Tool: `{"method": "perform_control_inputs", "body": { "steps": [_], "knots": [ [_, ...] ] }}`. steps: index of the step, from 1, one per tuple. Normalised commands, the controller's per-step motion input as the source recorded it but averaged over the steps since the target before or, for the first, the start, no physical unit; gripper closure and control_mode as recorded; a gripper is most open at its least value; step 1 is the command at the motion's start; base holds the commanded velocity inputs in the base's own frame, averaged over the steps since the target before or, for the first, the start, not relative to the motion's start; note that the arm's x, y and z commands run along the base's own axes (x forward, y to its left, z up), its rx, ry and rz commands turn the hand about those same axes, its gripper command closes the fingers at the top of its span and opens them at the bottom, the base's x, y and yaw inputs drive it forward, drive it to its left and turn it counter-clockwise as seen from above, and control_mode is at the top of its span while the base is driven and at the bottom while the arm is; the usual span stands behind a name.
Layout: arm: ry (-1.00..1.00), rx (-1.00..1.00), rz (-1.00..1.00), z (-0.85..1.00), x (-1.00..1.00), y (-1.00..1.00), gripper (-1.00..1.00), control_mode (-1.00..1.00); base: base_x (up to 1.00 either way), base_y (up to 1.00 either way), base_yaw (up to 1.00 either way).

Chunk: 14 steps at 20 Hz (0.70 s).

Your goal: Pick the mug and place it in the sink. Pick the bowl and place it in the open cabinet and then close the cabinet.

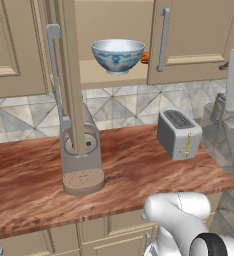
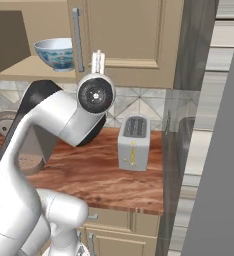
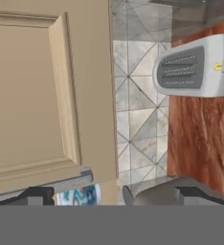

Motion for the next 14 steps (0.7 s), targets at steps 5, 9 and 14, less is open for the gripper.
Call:
{"method": "perform_control_inputs", "body": {
  "steps": [5,9,14],
  "knots": [
    [0.11,0.00,-0.09,0.00,-0.70,-0.16,-1.00,-1.00,0.00,0.00,0.00],
    [0.04,0.00,-0.03,0.00,-0.75,0.00,-1.00,-1.00,0.00,0.00,0.00],
    [0.00,0.00,0.00,-0.11,-0.72,0.26,-1.00,-1.00,0.00,0.00,0.00]
  ]
}}
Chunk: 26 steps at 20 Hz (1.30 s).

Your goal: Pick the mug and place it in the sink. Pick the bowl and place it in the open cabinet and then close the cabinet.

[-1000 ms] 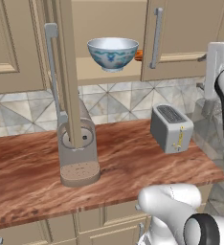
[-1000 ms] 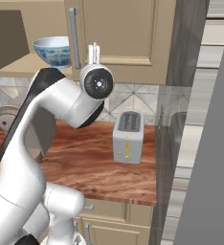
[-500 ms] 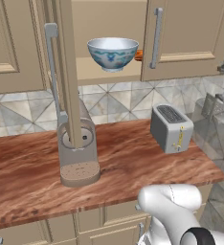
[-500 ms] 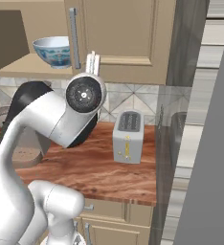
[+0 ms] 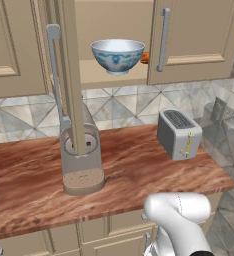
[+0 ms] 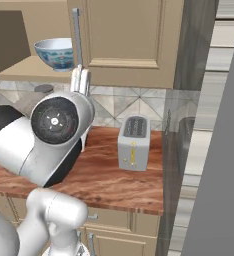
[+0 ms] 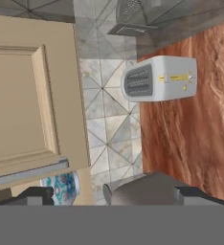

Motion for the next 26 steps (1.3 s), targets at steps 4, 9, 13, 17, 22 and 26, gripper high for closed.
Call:
{"method": "perform_control_inputs", "body": {
  "steps": [4,9,13,17,22,26],
  "knots": [
    [0.00,0.00,0.00,-0.11,-0.48,0.52,-1.00,-1.00,0.00,0.00,0.00],
    [0.00,0.00,0.00,-0.06,-0.09,0.59,-1.00,-1.00,0.00,0.00,0.00],
    [0.00,0.00,0.00,0.00,0.00,0.65,-1.00,-1.00,0.00,0.00,0.00],
    [0.00,0.00,-0.01,0.00,-0.01,0.59,-1.00,-1.00,0.00,0.00,0.00],
    [-0.01,0.00,0.00,-0.02,-0.34,0.33,-1.00,-1.00,0.00,0.00,0.00],
    [-0.01,0.00,0.00,-0.13,-0.32,0.29,-1.00,-1.00,0.00,0.00,0.00]
  ]
}}
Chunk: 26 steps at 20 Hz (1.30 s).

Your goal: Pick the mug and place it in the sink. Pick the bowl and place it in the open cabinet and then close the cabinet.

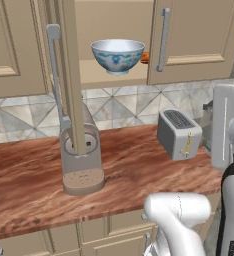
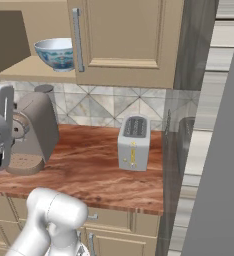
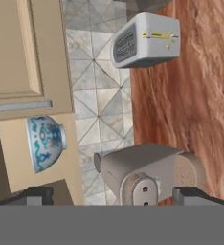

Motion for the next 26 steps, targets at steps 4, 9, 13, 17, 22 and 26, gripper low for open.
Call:
{"method": "perform_control_inputs", "body": {
  "steps": [4,9,13,17,22,26],
  "knots": [
    [-0.02,0.00,0.00,-0.05,-0.18,0.31,-1.00,-1.00,0.00,0.00,0.00],
    [-0.09,-0.10,-0.02,-0.15,-0.03,0.39,-1.00,-1.00,0.00,0.00,0.00],
    [-0.20,-0.16,-0.05,-0.28,0.00,0.47,-1.00,-1.00,0.00,0.00,0.00],
    [-0.25,-0.17,-0.06,-0.21,0.00,0.34,-1.00,-1.00,0.00,0.00,0.00],
    [-0.23,-0.10,-0.07,-0.32,-0.04,0.31,-1.00,-1.00,0.00,0.00,0.00],
    [-0.27,-0.06,-0.08,-0.40,-0.19,0.30,-1.00,-1.00,0.00,0.00,0.00]
  ]
}}
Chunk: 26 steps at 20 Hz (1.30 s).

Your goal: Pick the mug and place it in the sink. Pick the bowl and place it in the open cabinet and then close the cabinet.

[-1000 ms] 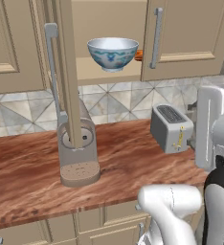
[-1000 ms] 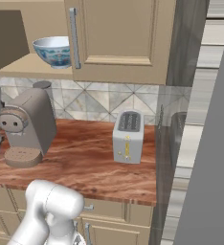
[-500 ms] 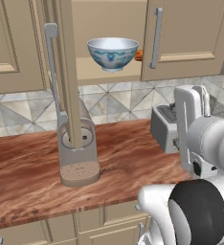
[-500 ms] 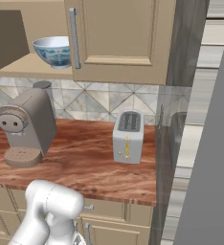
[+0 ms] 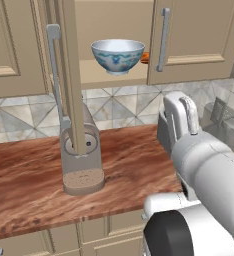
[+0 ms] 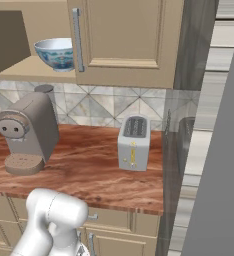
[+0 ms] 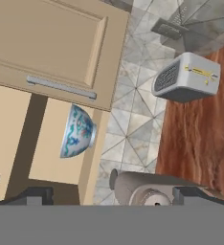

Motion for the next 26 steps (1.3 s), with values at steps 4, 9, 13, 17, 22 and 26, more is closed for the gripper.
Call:
{"method": "perform_control_inputs", "body": {
  "steps": [4,9,13,17,22,26],
  "knots": [
    [-0.14,0.00,-0.07,-0.40,-0.24,0.26,-1.00,-1.00,0.00,0.00,0.00],
    [-0.16,0.00,-0.07,-0.54,-0.17,0.40,-1.00,-1.00,0.00,0.00,0.00],
    [-0.19,-0.04,-0.07,-0.32,-0.01,0.45,-1.00,-1.00,0.00,0.00,0.00],
    [-0.19,-0.05,-0.08,-0.06,0.00,0.40,-1.00,-1.00,0.00,0.00,0.00],
    [-0.06,0.00,-0.07,-0.04,-0.02,0.43,-1.00,-1.00,0.00,0.00,0.00],
    [-0.02,0.00,-0.08,0.00,-0.11,0.36,-1.00,-1.00,0.00,0.00,0.00]
  ]
}}
